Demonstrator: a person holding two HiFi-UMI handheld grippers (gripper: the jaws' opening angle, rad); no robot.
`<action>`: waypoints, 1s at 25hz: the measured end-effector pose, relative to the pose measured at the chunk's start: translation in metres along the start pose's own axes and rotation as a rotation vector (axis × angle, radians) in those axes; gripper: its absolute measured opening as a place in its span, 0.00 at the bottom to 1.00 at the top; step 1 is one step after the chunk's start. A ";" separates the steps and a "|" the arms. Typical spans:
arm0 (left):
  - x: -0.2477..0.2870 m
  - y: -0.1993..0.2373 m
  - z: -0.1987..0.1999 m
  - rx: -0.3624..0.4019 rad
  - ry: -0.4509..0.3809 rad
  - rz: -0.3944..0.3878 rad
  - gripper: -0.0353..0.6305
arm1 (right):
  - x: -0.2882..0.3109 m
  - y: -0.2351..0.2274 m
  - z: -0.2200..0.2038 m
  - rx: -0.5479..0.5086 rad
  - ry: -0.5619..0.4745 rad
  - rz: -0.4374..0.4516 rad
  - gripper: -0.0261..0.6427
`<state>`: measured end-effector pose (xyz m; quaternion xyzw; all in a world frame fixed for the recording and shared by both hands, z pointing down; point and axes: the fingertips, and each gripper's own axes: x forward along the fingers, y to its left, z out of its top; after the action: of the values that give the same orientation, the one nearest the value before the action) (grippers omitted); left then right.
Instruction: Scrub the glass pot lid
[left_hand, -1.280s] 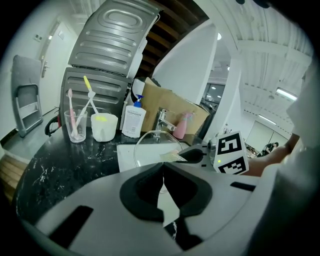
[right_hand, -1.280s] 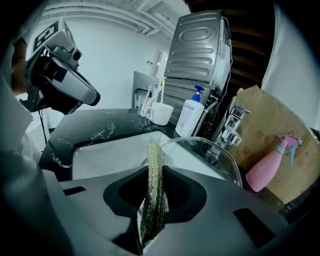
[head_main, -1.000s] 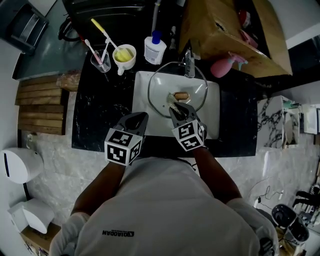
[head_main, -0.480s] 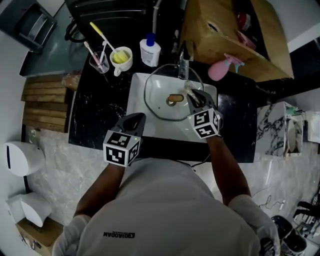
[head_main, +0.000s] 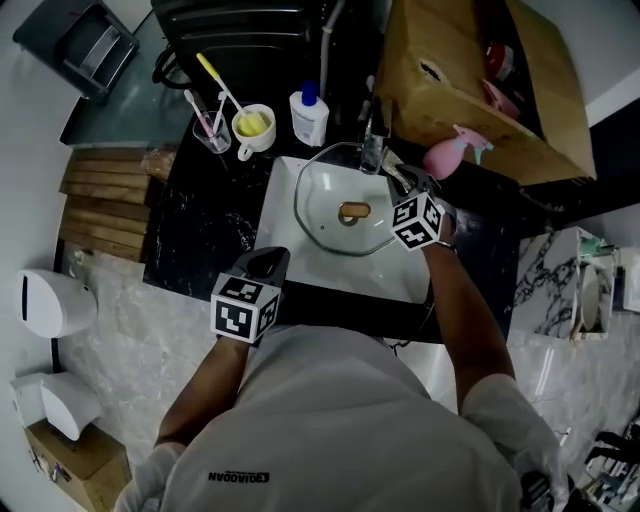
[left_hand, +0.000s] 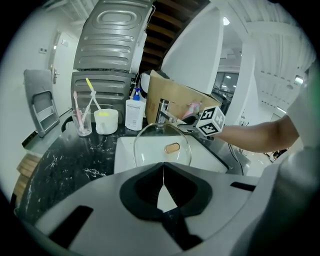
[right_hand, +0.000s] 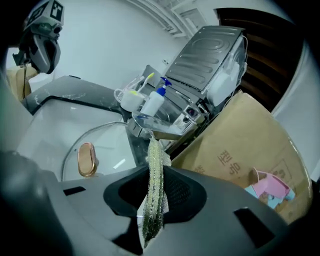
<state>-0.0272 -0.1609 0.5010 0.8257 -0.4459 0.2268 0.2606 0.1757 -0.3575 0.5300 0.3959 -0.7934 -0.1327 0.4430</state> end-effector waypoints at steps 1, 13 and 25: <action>-0.001 -0.001 -0.001 -0.002 0.002 0.006 0.08 | 0.005 0.000 0.000 -0.022 0.000 0.005 0.18; -0.017 0.001 -0.012 -0.065 -0.015 0.089 0.08 | 0.030 0.021 0.001 -0.240 -0.030 0.045 0.19; -0.029 -0.004 -0.026 -0.101 -0.029 0.142 0.08 | 0.037 0.037 0.009 -0.351 -0.076 0.092 0.19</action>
<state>-0.0421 -0.1252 0.5026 0.7808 -0.5182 0.2099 0.2788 0.1389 -0.3624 0.5683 0.2706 -0.7916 -0.2634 0.4803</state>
